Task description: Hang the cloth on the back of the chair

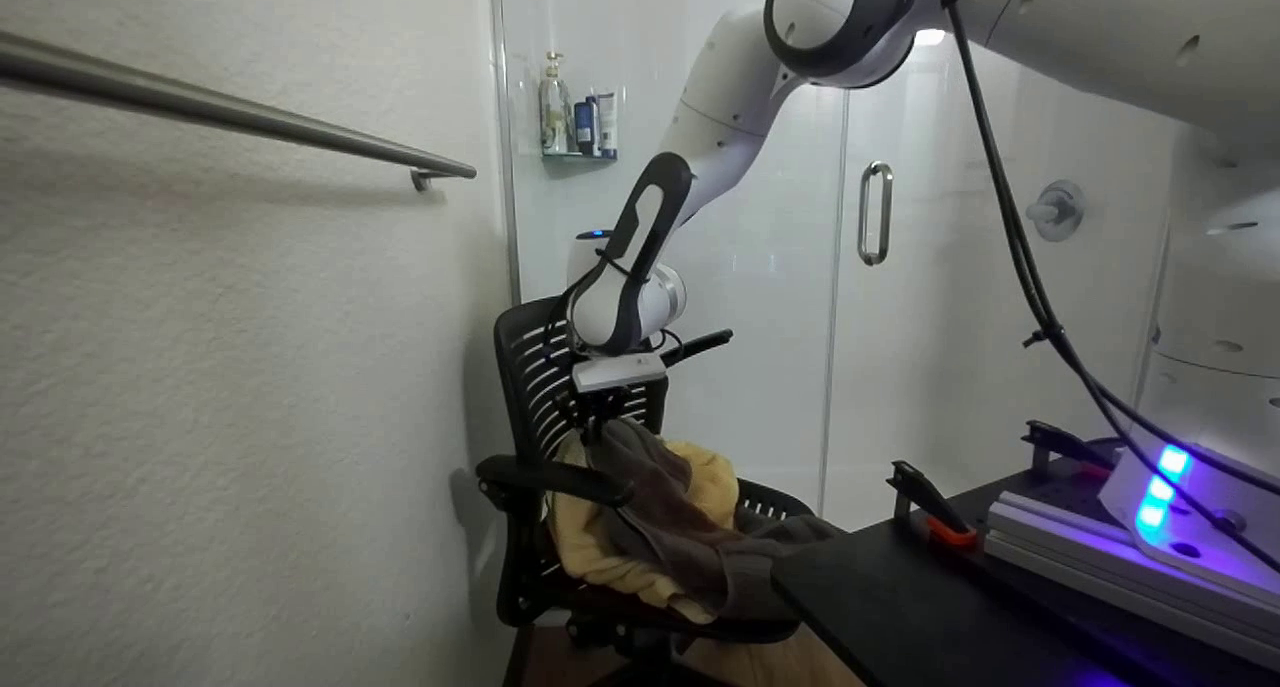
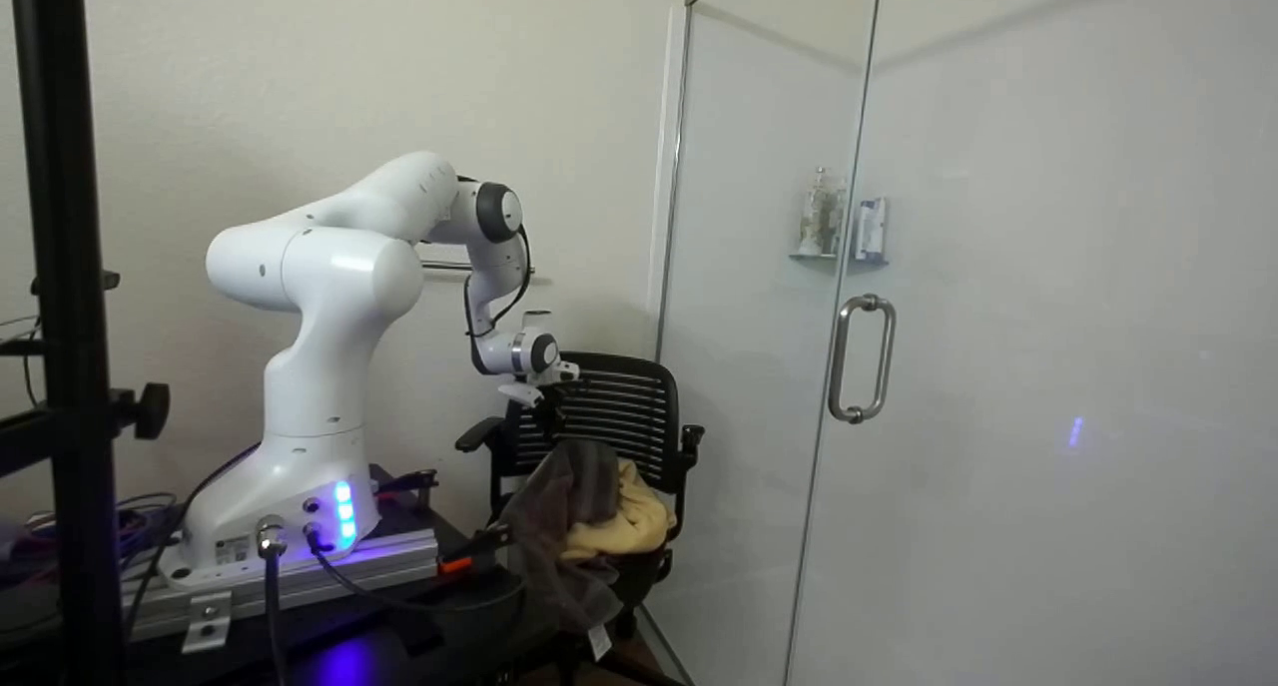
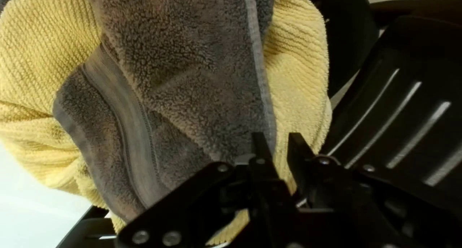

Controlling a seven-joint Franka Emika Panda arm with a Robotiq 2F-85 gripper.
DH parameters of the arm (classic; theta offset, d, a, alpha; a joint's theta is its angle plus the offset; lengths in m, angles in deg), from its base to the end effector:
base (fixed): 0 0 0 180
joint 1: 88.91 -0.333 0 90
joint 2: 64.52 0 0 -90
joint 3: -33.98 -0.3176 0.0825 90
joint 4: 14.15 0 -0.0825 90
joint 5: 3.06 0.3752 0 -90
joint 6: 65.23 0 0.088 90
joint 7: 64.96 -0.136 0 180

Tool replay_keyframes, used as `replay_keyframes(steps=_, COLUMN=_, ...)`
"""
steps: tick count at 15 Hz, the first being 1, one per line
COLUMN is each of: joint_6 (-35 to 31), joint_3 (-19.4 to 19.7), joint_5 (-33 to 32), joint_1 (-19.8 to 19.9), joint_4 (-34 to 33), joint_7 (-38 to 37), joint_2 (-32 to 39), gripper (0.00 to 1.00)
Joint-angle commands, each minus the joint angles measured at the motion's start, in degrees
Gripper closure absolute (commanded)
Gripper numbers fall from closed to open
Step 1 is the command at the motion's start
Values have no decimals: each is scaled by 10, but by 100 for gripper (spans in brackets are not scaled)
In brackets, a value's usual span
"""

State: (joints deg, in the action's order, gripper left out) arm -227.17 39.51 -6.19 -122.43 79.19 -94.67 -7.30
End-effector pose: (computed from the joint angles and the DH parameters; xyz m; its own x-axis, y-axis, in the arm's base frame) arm 0.5983 0.3273 0.0356 0.9726 0.0704 0.2218 0.0728 -0.9973 -0.0025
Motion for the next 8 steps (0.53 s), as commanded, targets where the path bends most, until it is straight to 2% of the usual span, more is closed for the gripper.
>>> replay_keyframes(steps=1, joint_6=-5, joint_3=8, joint_5=11, joint_1=-12, joint_4=22, joint_7=2, joint_2=-16, gripper=99)
replay_keyframes(steps=2, joint_6=-6, joint_3=8, joint_5=11, joint_1=-15, joint_4=42, joint_7=1, joint_2=-31, gripper=66)
replay_keyframes(steps=3, joint_6=5, joint_3=-21, joint_5=20, joint_1=9, joint_4=30, joint_7=24, joint_2=-19, gripper=58)
replay_keyframes(steps=8, joint_6=23, joint_3=-92, joint_5=47, joint_1=62, joint_4=-28, joint_7=73, joint_2=48, gripper=14)
